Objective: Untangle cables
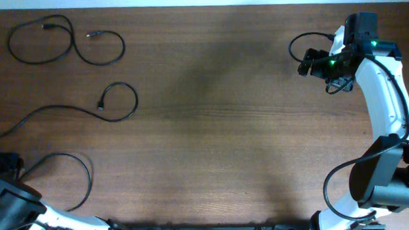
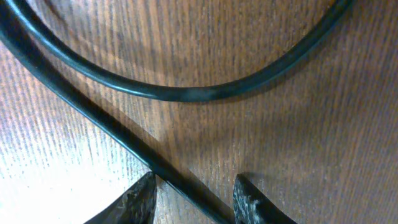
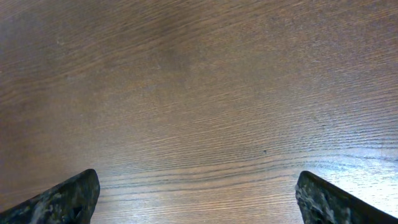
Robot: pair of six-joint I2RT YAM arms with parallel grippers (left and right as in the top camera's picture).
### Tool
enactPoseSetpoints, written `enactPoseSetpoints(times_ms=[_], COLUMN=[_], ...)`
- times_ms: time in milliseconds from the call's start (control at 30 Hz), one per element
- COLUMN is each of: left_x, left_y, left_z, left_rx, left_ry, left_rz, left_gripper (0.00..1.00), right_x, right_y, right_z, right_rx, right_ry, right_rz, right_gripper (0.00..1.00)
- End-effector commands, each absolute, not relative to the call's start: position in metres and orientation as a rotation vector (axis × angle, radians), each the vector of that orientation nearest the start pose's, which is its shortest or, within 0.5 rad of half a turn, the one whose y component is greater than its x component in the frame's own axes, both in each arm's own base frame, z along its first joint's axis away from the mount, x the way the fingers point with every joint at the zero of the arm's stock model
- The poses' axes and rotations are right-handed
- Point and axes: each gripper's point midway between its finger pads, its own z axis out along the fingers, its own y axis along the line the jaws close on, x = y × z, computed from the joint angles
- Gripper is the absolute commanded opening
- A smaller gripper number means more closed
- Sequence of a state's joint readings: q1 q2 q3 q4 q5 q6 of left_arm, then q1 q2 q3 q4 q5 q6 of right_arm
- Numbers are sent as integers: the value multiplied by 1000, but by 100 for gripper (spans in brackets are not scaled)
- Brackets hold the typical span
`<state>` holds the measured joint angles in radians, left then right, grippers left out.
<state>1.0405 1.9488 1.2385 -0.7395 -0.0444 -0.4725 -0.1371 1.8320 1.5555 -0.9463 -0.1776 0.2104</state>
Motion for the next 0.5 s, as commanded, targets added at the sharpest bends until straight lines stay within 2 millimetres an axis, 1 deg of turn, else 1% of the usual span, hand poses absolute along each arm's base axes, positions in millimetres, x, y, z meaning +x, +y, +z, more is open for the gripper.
enactPoseSetpoints(times_ms=[0, 100, 133, 167, 200, 300, 367, 433, 467], left_x=[185, 189, 194, 198, 209, 228, 228, 223, 223], left_y=[317, 323, 324, 324, 323, 318, 316, 315, 316], left_z=[-16, -15, -15, -15, -14, -13, -13, -14, -13], left_rx=[-2111, -2093, -2077, -2063, -2022, -1955, -2038, -2156, -2158], left_ry=[2215, 2191, 2188, 2187, 2192, 2220, 2151, 2054, 2052], left_rz=[42, 52, 49, 43, 32, 36, 34, 20, 21], left_gripper=[30, 18, 10, 7, 5, 6, 5, 1, 0], right_x=[423, 423, 423, 423, 423, 423, 423, 423, 423], right_y=[-31, -31, -31, -31, -31, -31, -31, -31, -31], right_z=[127, 127, 127, 127, 127, 127, 127, 127, 127], right_rx=[462, 462, 462, 462, 462, 462, 462, 462, 462], right_ry=[2761, 2761, 2761, 2761, 2761, 2761, 2761, 2761, 2761], right_rz=[259, 259, 259, 259, 259, 259, 259, 259, 259], right_gripper=[98, 98, 98, 98, 98, 98, 99, 98, 98])
